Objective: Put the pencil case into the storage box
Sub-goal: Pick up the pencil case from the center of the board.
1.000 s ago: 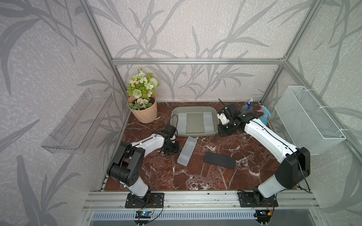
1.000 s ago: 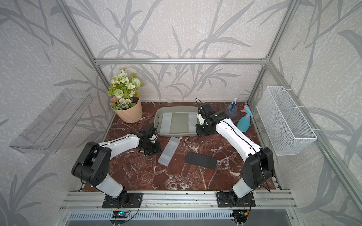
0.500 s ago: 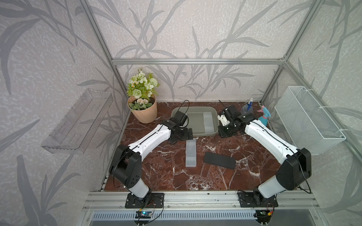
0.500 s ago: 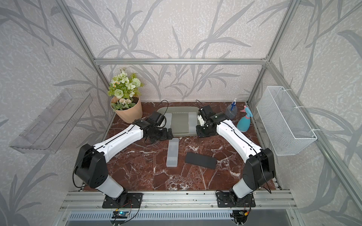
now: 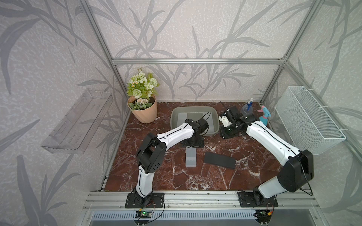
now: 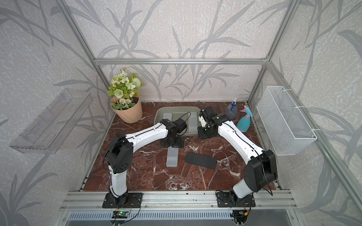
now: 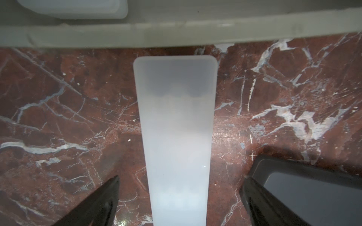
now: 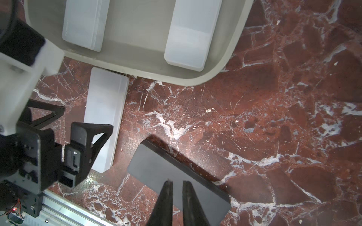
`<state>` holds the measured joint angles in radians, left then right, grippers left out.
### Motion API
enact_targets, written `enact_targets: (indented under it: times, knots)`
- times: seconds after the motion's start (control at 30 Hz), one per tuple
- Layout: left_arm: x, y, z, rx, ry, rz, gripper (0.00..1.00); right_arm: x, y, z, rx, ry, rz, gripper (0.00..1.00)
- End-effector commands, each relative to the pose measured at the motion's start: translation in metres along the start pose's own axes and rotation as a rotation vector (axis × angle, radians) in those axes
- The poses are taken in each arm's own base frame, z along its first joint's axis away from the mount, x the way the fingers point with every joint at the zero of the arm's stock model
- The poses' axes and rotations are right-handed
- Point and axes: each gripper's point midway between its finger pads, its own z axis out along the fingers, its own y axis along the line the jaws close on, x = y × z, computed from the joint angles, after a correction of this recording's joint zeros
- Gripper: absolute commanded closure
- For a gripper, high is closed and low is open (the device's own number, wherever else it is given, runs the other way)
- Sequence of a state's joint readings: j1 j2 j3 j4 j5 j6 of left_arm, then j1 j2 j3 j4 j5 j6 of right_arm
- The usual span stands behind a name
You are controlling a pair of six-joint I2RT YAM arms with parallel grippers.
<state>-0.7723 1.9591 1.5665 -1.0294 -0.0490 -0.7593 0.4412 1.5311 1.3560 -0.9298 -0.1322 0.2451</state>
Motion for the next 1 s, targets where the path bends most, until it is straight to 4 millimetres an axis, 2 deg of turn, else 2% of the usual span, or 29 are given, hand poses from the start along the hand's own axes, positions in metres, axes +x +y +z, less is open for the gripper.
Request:
enact_targets:
  times: [0.0, 0.23, 0.53, 0.77, 0.9, 0.97]
  knots:
    - [0.007, 0.011, 0.006, -0.087, 0.002, -0.017, 0.0, 0.012, -0.008, -0.006, 0.014, 0.018, -0.009, 0.84]
    - [0.014, 0.012, 0.031, -0.107, 0.029, -0.016, 0.01, 0.021, -0.017, -0.005, 0.029, 0.031, 0.008, 0.84]
    - [0.023, 0.012, 0.058, -0.079, 0.06, -0.023, 0.07, 0.031, -0.023, -0.006, 0.042, 0.043, 0.018, 0.84]
    - [0.024, 0.007, 0.061, -0.044, 0.059, -0.016, 0.21, 0.034, -0.025, -0.007, 0.047, 0.046, 0.018, 0.84]
    - [0.026, 0.008, 0.062, -0.039, 0.063, -0.008, 0.36, 0.033, -0.025, -0.006, 0.047, 0.045, 0.02, 0.84]
    - [0.025, 0.01, 0.057, -0.045, 0.058, -0.004, 0.4, 0.032, -0.025, -0.007, 0.048, 0.041, 0.018, 0.84]
